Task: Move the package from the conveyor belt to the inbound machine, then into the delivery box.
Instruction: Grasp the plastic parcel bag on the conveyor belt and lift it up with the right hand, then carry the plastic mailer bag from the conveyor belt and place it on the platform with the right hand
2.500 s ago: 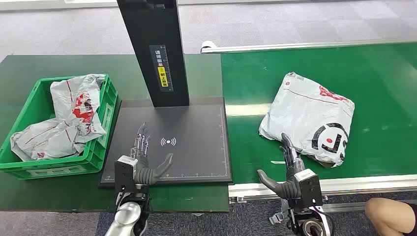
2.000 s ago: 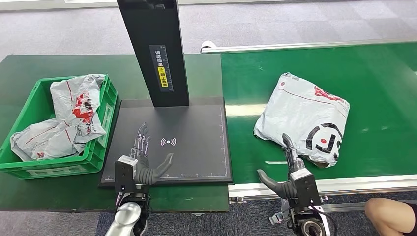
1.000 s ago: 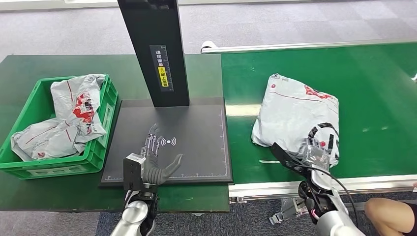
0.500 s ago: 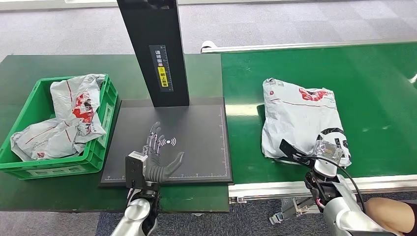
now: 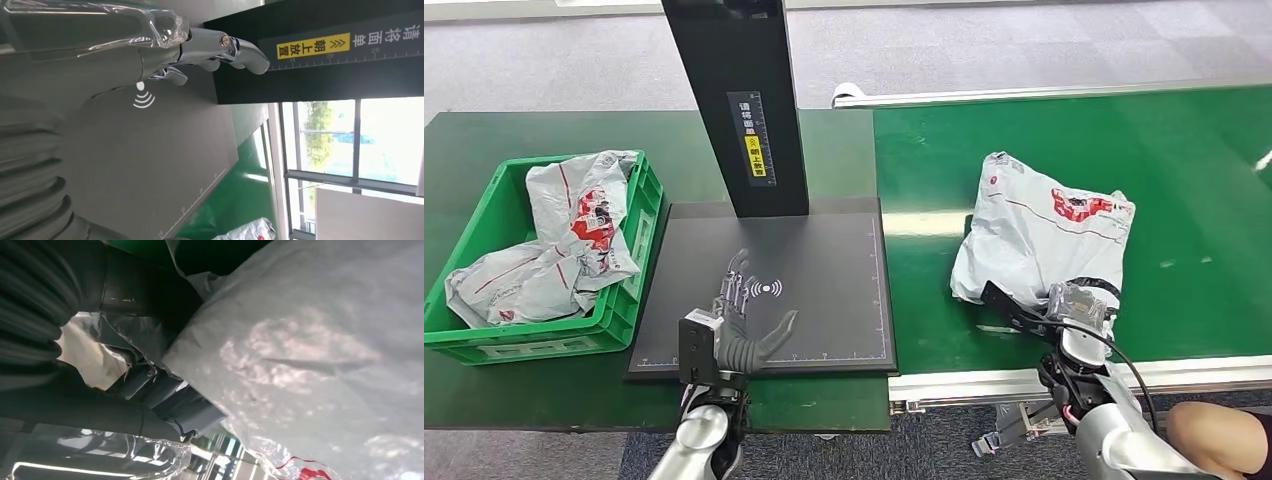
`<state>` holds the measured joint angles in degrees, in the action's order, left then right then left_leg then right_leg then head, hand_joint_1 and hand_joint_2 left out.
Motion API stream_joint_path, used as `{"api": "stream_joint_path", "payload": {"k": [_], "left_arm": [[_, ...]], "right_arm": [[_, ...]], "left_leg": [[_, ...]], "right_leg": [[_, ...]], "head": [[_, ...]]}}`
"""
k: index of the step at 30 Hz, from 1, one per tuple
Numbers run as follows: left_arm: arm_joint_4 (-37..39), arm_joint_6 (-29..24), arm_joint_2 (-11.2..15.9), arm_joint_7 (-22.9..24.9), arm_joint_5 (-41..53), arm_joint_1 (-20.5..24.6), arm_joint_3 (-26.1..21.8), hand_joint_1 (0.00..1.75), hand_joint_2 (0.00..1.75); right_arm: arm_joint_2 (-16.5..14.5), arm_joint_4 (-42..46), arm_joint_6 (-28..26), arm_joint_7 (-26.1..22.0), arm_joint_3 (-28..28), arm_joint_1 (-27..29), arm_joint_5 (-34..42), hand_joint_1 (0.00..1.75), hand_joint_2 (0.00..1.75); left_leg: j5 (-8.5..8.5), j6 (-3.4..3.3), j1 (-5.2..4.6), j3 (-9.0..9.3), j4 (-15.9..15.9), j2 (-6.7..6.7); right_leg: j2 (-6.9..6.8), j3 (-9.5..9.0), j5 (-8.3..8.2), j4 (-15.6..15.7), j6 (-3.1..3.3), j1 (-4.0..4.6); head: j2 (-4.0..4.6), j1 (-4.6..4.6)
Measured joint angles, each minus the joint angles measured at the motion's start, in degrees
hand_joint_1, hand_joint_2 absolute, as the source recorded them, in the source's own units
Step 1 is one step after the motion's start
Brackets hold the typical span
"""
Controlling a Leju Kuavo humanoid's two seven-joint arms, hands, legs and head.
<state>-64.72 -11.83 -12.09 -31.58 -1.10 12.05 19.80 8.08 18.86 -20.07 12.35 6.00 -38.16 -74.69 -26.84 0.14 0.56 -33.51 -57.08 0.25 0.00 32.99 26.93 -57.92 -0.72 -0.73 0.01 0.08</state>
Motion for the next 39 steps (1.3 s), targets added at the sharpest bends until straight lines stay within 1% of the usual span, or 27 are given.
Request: {"api": "stream_joint_path", "payload": {"k": [1, 3, 5, 6, 10, 12, 14, 16, 19, 23, 25, 28, 34, 39], "left_arm": [[-0.13, -0.26, 0.09, -0.04, 0.14, -0.09, -0.01, 0.00, 1.75], [-0.71, -1.09, 0.36, -0.13, 0.60, -0.34, -0.08, 0.00, 1.75], [-1.72, -2.07, 0.72, -0.12, 1.23, -0.65, -0.50, 0.00, 1.75], [-2.30, -2.41, 0.92, -0.07, 1.53, -0.80, -0.88, 0.00, 1.75], [-4.24, -3.62, 1.60, 0.06, 2.68, -1.39, -2.60, 0.00, 1.75], [-5.36, -4.35, 1.90, 0.06, 3.33, -1.91, -3.71, 0.00, 1.75], [-6.71, -4.98, 2.26, 0.05, 3.93, -2.60, -5.20, 0.00, 1.75], [-8.01, -5.45, 2.62, 0.00, 4.46, -3.33, -6.90, 0.00, 1.75], [-9.38, -5.62, 3.02, -0.10, 4.90, -4.14, -8.78, 0.00, 1.75], [-10.45, -6.25, 3.20, -0.68, 5.32, -4.65, -10.26, 0.00, 1.75], [-10.76, -6.50, 3.22, -1.00, 5.46, -4.55, -10.91, 0.00, 1.75], [-10.86, -6.59, 3.16, -1.26, 5.92, -3.72, -11.54, 0.00, 1.75], [-10.88, -7.04, 2.94, -1.22, 6.42, -1.35, -12.87, 0.00, 1.75], [-10.81, -7.00, 2.81, -0.91, 6.42, 0.53, -13.39, 0.00, 1.75]], "right_arm": [[-0.28, 0.12, -0.46, -2.37, -0.70, 0.13, 2.09, 1.75, 1.75], [-1.19, 1.07, -1.11, -9.69, -2.96, 0.64, 8.51, 1.75, 1.75], [-2.42, 3.89, 0.42, -17.07, -5.50, 1.65, 16.28, 1.75, 1.75], [-3.08, 5.86, 1.85, -19.58, -6.52, 2.27, 19.72, 1.75, 1.75], [-4.93, 14.32, 7.94, -24.72, -8.01, 5.06, 29.56, 1.75, 1.75], [-5.39, 19.98, 12.30, -26.56, -7.68, 7.11, 35.44, 1.75, 1.75], [-5.56, 27.02, 17.17, -26.59, -6.18, 9.59, 41.36, 1.75, 1.75], [-5.52, 33.42, 20.28, -25.89, -3.71, 11.56, 45.40, 1.75, 1.75], [-5.32, 39.82, 21.14, -25.17, -0.26, 13.19, 47.58, 1.75, 1.75], [-5.34, 43.99, 22.65, -25.86, 3.21, 13.58, 49.48, 1.75, 1.75], [-5.85, 44.85, 24.02, -25.81, 5.39, 12.78, 50.31, 1.75, 1.75], [-7.69, 44.95, 25.85, -24.75, 9.24, 10.09, 51.72, 1.75, 1.75], [-13.08, 41.83, 29.09, -22.25, 17.30, 2.55, 54.24, 1.75, 1.75], [-17.55, 37.22, 30.37, -21.23, 22.88, -1.74, 55.67, 1.75, 1.75]], "left_leg": [[0.00, 0.00, 0.00, -0.01, 0.00, 0.01], [0.00, 0.00, 0.00, -0.02, 0.01, 0.03], [0.00, 0.00, 0.01, -0.01, 0.01, 0.03], [0.00, 0.00, 0.01, -0.01, 0.01, 0.03], [0.02, 0.02, 0.02, -0.01, 0.01, -0.03], [0.02, 0.02, 0.02, -0.02, 0.02, -0.03], [0.01, 0.02, 0.02, -0.03, 0.02, 0.00], [0.01, 0.02, 0.02, -0.04, 0.02, 0.03], [0.01, 0.02, 0.02, -0.04, 0.02, 0.04], [0.02, 0.02, 0.02, -0.04, 0.03, 0.04], [0.03, 0.03, 0.02, -0.02, 0.03, 0.08], [0.07, 0.06, 0.03, 0.01, 0.03, 0.09], [0.10, 0.09, 0.07, 0.01, 0.03, 0.09], [0.11, 0.10, 0.07, 0.00, 0.03, 0.08]], "right_leg": [[0.00, 0.00, 0.00, -0.01, 0.00, 0.00], [0.00, 0.00, 0.00, -0.01, 0.00, 0.00], [0.00, 0.00, 0.00, -0.02, 0.00, 0.01], [0.00, 0.01, 0.00, -0.02, 0.00, 0.02], [-0.06, 0.00, 0.01, -0.02, 0.01, 0.03], [-0.06, 0.00, 0.01, -0.03, 0.01, 0.04], [-0.04, 0.02, 0.01, -0.03, 0.01, 0.03], [-0.02, 0.06, 0.01, -0.03, 0.01, 0.03], [-0.01, 0.06, 0.02, -0.02, 0.01, 0.03], [-0.02, 0.01, 0.01, -0.03, 0.01, 0.03], [0.00, -0.01, 0.00, -0.04, 0.02, 0.03], [0.01, 0.01, -0.01, -0.05, 0.03, 0.04], [0.01, 0.03, -0.01, -0.09, 0.03, 0.09], [0.00, 0.04, 0.00, -0.09, 0.03, 0.09]], "head": [[0.01, 0.01], [0.01, 0.01], [0.01, 0.00], [0.01, -0.01], [0.00, -0.01], [0.01, -0.01], [0.02, 0.00], [0.01, 0.00], [0.01, -0.01], [0.01, 0.01], [0.00, 0.01], [0.00, 0.00], [0.01, 0.01], [0.00, 0.01]]}}
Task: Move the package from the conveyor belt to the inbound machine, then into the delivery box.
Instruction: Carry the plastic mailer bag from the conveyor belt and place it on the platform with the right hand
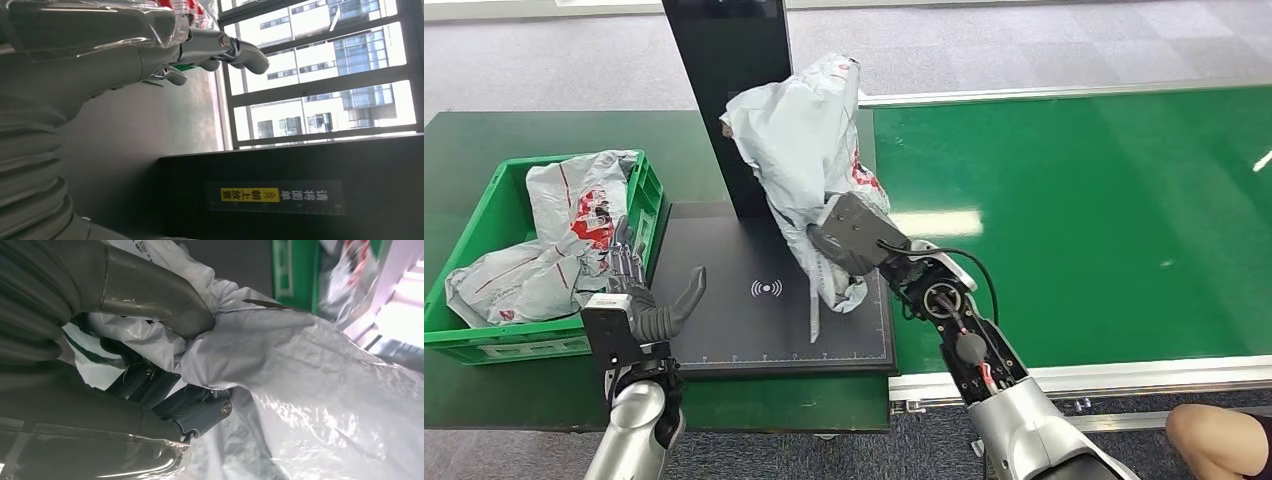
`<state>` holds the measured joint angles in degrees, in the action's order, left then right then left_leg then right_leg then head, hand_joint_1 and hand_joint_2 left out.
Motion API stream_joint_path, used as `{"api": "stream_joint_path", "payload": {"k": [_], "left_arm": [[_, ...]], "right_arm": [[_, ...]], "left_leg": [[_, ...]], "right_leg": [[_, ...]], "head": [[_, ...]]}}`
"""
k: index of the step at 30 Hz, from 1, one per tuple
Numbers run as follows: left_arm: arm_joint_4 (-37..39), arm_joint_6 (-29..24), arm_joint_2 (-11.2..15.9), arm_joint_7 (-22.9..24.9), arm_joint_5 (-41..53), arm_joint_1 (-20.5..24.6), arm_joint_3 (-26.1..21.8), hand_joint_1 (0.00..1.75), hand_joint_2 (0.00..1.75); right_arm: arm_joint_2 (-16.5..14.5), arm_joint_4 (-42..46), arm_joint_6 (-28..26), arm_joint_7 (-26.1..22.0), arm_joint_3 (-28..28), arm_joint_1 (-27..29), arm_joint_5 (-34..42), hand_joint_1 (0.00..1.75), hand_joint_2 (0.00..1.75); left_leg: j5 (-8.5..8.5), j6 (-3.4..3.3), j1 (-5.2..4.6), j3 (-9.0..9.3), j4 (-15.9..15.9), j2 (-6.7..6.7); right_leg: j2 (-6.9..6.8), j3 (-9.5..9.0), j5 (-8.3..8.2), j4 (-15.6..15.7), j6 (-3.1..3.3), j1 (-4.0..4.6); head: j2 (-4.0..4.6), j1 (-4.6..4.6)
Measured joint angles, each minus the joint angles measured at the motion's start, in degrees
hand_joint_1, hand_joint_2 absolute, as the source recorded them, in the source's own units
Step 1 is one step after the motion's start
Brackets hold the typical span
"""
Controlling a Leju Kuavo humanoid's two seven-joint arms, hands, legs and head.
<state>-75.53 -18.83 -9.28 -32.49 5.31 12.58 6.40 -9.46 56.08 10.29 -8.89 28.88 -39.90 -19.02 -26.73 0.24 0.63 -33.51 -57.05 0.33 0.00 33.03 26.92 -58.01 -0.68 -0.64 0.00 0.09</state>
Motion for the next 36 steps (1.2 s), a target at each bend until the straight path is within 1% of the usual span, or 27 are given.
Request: {"api": "stream_joint_path", "payload": {"k": [1, 5, 10, 16, 29, 36], "left_arm": [[0.08, -0.01, -0.07, 0.05, 0.01, 0.35, -0.01, 0.00, 1.75], [1.03, -0.35, -0.33, 0.16, 0.02, 1.91, -0.02, 0.00, 1.75], [3.17, -0.47, -0.60, 0.21, -0.16, 3.65, -0.02, 0.00, 1.75], [4.55, -0.42, -0.74, 0.48, -0.33, 4.50, -0.03, 0.00, 1.75], [6.70, -0.43, -0.59, 1.05, 0.26, 5.43, -0.04, 0.00, 1.75], [6.90, -0.30, -0.51, 0.93, 2.03, 4.49, -0.07, 0.00, 1.75]], "right_arm": [[-0.73, -0.78, 0.03, 0.11, 0.82, -0.52, 0.15, 1.75, 1.75], [-3.20, -3.60, 0.17, 0.34, 3.64, -2.07, 1.00, 0.00, 1.75], [-4.87, -7.27, 0.08, 1.33, 6.04, -4.05, 1.57, 0.00, 1.75], [-4.90, -9.76, -0.31, 1.30, 6.71, -4.15, 2.53, 0.00, 1.75], [-2.84, -10.24, -0.27, 0.60, 6.29, -3.86, 4.55, 0.00, 1.75], [-0.65, -6.94, -1.00, -0.98, 4.72, -1.84, 5.77, 0.00, 1.75]], "left_leg": [[0.00, 0.00, 0.00, 0.00, 0.00, 0.00], [0.00, 0.00, -0.01, 0.00, 0.00, -0.01], [0.00, 0.00, 0.00, 0.01, 0.00, -0.02], [0.00, 0.00, 0.00, 0.01, -0.01, -0.03], [0.00, 0.00, 0.00, 0.01, -0.01, -0.03], [0.00, 0.00, -0.01, 0.00, -0.01, -0.03]], "right_leg": [[0.00, 0.00, 0.00, 0.00, 0.00, 0.00], [0.00, 0.01, 0.00, 0.01, 0.00, -0.01], [0.00, 0.01, 0.00, 0.01, 0.00, 0.00], [0.00, 0.03, 0.00, 0.01, 0.00, -0.01], [0.00, 0.03, 0.00, 0.01, 0.00, -0.01], [0.00, 0.03, 0.00, 0.01, 0.00, -0.01]], "head": [[0.01, 0.01], [0.01, 0.01], [0.01, -0.01], [0.01, 0.01], [0.02, 0.01], [0.00, 0.01]]}}
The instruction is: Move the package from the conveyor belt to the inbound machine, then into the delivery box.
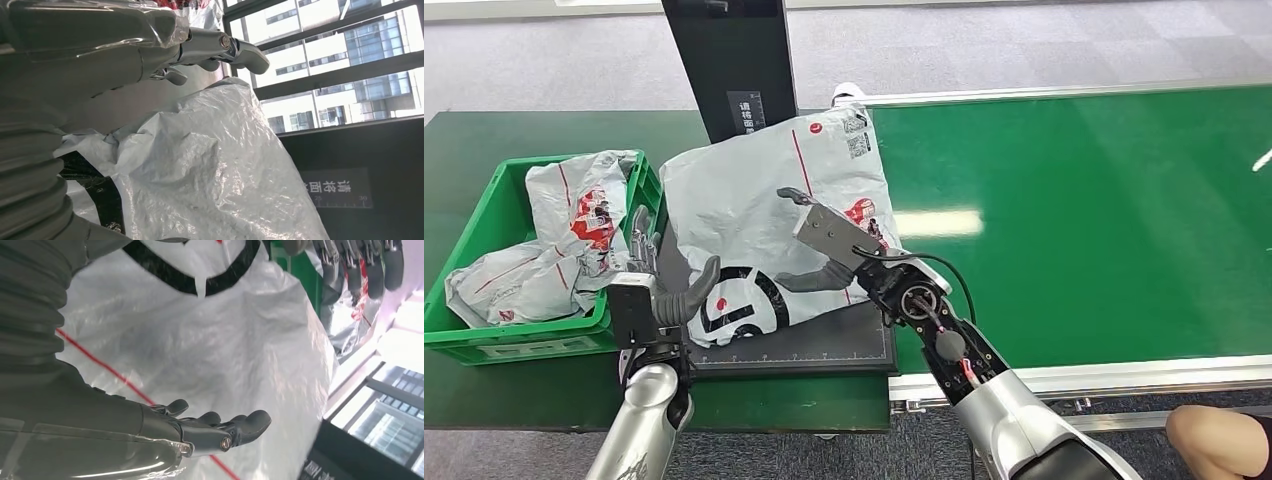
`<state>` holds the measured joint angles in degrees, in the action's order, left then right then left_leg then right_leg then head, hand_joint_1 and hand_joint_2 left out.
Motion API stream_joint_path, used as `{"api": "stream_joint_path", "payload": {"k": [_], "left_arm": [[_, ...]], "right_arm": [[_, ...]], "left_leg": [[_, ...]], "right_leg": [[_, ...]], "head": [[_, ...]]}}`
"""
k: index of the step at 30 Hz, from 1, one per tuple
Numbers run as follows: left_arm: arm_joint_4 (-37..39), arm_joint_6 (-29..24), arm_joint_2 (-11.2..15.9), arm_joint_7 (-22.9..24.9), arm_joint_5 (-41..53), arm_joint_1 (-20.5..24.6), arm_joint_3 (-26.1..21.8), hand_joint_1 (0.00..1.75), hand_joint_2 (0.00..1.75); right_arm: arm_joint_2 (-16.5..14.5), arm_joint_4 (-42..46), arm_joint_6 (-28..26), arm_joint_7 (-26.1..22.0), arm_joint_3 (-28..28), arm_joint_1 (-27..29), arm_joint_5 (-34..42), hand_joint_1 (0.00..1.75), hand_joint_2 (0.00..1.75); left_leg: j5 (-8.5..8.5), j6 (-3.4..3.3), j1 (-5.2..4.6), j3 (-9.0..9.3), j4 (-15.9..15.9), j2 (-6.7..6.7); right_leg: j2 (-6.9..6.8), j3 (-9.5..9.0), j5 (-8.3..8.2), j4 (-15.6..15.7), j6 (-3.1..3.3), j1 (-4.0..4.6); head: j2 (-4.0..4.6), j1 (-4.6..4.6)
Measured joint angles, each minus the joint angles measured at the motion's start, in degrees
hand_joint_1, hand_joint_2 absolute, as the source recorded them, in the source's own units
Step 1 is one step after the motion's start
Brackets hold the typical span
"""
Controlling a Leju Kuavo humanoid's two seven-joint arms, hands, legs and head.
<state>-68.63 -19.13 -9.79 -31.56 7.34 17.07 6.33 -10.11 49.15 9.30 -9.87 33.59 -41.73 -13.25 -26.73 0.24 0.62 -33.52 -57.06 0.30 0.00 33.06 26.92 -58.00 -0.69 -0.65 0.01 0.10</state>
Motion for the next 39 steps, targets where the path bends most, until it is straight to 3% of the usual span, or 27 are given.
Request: {"api": "stream_joint_path", "payload": {"k": [5, 12, 21, 27, 33, 39], "left_arm": [[-0.18, 0.29, -0.02, 0.10, 1.12, -0.49, 0.03, 0.00, 1.75], [-2.60, 2.02, -0.13, 1.68, 5.54, -3.14, 0.92, 0.00, 1.75], [-3.61, 3.08, -0.46, 2.34, 6.77, -3.78, 1.38, 0.00, 1.75], [-3.27, 4.68, -0.46, 4.41, 14.78, -5.42, 4.08, 0.00, 1.75], [4.36, 4.74, -0.34, 7.34, 28.85, -3.63, 8.91, 0.00, 1.75], [14.98, 4.76, -0.31, 8.14, 34.32, -0.02, 12.70, 0.00, 1.75]], "right_arm": [[1.25, 2.68, -0.50, -0.50, -0.89, 1.54, 0.51, 0.00, 1.75], [4.80, 13.79, -1.87, -2.16, -5.87, 8.86, 1.34, 0.00, 1.75], [6.63, 19.30, -2.94, -2.43, -8.74, 12.40, 0.90, 0.00, 1.75], [11.34, 25.91, -5.22, -4.95, -15.25, 22.10, 0.71, 0.00, 1.75], [12.96, 32.60, -4.14, -8.64, -24.15, 35.39, 1.19, 0.00, 1.75], [12.65, 34.91, -3.22, -8.86, -26.89, 39.66, 0.73, 0.00, 1.75]], "left_leg": [[0.00, 0.00, 0.00, 0.01, 0.00, 0.00], [-0.02, 0.00, -0.02, -0.05, 0.00, 0.02], [-0.02, 0.00, -0.01, 0.02, 0.00, -0.02], [-0.08, -0.06, -0.04, -0.05, -0.01, -0.23], [-0.15, -0.09, -0.06, -0.10, 0.00, -0.21], [-0.12, -0.08, -0.04, -0.01, 0.01, -0.15]], "right_leg": [[0.00, 0.00, 0.00, 0.00, 0.00, 0.00], [0.01, 0.03, 0.01, 0.02, -0.01, -0.02], [-0.01, 0.02, 0.01, 0.03, 0.00, -0.01], [-0.14, -0.02, 0.06, 0.12, -0.03, -0.06], [-0.17, -0.02, 0.08, 0.15, -0.06, -0.08], [-0.14, -0.06, 0.07, 0.13, -0.05, -0.05]], "head": [[0.01, -0.01], [0.01, -0.01], [0.01, -0.02], [0.01, -0.02], [0.00, -0.02], [0.01, -0.02]]}}
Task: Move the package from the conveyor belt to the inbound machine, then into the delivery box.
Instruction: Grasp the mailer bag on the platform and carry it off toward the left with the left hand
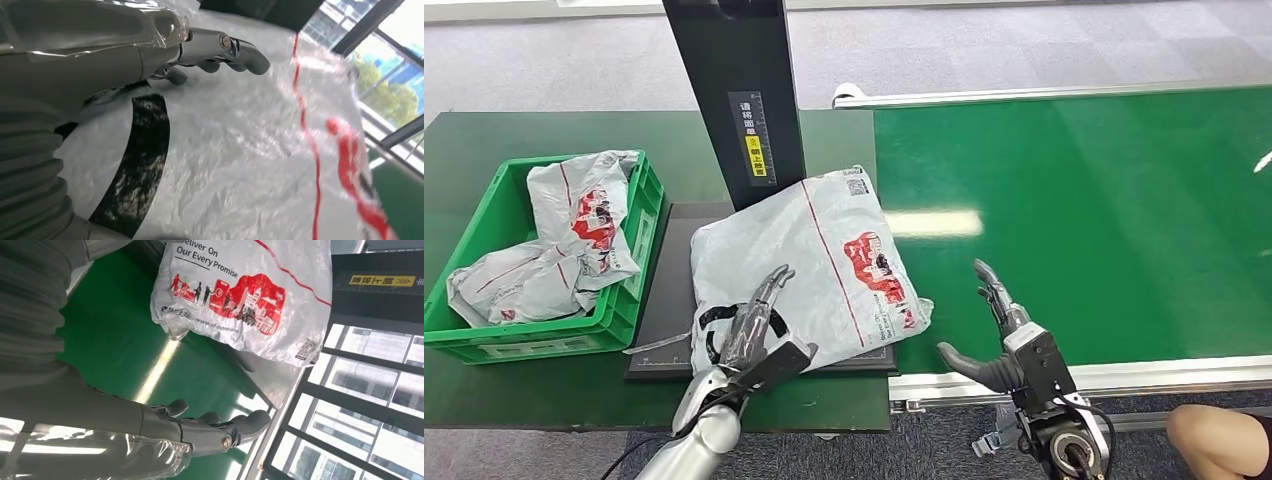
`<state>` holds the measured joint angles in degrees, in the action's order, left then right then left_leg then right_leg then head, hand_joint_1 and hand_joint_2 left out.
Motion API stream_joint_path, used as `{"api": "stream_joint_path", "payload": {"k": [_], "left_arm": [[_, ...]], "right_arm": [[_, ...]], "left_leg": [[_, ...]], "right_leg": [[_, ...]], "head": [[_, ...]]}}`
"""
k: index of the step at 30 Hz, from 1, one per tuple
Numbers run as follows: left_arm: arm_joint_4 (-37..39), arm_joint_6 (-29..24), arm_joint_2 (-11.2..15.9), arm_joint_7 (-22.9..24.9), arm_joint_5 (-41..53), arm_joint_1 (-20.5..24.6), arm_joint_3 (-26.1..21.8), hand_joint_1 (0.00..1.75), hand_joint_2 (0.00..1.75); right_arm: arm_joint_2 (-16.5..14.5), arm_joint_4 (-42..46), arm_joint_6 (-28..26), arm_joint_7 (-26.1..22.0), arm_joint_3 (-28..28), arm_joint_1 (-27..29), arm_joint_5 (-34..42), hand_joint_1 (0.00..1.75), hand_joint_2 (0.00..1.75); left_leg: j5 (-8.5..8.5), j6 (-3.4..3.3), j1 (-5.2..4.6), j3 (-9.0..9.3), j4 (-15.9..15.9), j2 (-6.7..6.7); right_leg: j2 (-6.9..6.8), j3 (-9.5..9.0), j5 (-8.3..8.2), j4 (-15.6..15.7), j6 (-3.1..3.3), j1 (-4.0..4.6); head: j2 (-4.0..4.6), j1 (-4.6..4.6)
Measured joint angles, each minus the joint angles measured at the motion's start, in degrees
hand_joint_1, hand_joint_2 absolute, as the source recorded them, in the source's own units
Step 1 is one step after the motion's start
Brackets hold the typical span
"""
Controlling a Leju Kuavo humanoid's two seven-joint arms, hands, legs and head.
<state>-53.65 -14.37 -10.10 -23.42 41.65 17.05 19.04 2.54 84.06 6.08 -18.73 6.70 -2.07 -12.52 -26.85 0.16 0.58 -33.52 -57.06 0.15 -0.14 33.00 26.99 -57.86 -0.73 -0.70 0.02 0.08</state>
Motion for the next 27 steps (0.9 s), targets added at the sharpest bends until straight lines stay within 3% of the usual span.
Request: {"api": "stream_joint_path", "payload": {"k": [5, 6, 9, 10, 16, 27], "left_arm": [[7.63, -1.32, -0.21, 1.59, 5.28, 3.46, 2.14, 0.04, 1.75], [9.10, -1.94, -0.32, 1.94, 6.36, 4.18, 2.50, 0.37, 1.75], [13.15, -3.05, -0.78, 3.06, 9.21, 6.62, 3.55, 1.64, 1.75], [14.35, -3.12, -0.91, 3.38, 9.90, 7.36, 3.87, 1.75, 1.75], [18.83, -4.47, -1.33, 3.65, 11.11, 9.72, 4.93, 1.75, 1.75], [19.37, -6.82, -1.19, 2.83, 10.29, 10.57, 4.96, 1.75, 1.75]], "right_arm": [[-0.17, 0.27, 0.19, 0.04, -0.88, 0.46, 0.57, 0.00, 1.75], [-0.20, 0.27, 0.21, 0.04, -0.95, 0.45, 0.74, 0.00, 1.75], [-0.33, 0.25, 0.30, 0.04, -1.06, 0.19, 1.09, 0.00, 1.75], [-0.40, 0.23, 0.34, 0.04, -1.06, 0.01, 1.14, 0.00, 1.75], [-0.72, -0.20, 0.49, 0.04, -1.05, -1.28, 1.67, 0.00, 1.75], [-0.73, -0.43, 0.41, 0.21, -1.04, -1.72, 2.43, 0.00, 1.75]], "left_leg": [[0.02, -0.02, -0.02, 0.06, 0.00, -0.04], [0.02, -0.02, -0.02, 0.08, 0.00, -0.06], [0.01, -0.03, -0.03, 0.19, 0.00, -0.12], [0.01, -0.03, -0.03, 0.25, 0.01, -0.13], [0.01, -0.04, -0.02, 0.65, 0.02, -0.12], [0.01, -0.03, -0.02, 0.75, 0.03, -0.12]], "right_leg": [[-0.01, -0.12, 0.00, 0.00, 0.00, -0.02], [-0.04, -0.16, 0.00, 0.00, -0.01, -0.03], [-0.13, -0.34, 0.01, 0.00, -0.02, -0.04], [-0.14, -0.42, 0.02, 0.00, -0.02, -0.04], [-0.13, -0.81, 0.02, 0.01, -0.01, -0.03], [-0.13, -0.89, 0.02, 0.00, -0.01, -0.02]], "head": [[-0.01, 0.00], [-0.01, 0.01], [0.01, 0.01], [0.01, 0.01], [0.01, 0.01], [-0.01, 0.01]]}}
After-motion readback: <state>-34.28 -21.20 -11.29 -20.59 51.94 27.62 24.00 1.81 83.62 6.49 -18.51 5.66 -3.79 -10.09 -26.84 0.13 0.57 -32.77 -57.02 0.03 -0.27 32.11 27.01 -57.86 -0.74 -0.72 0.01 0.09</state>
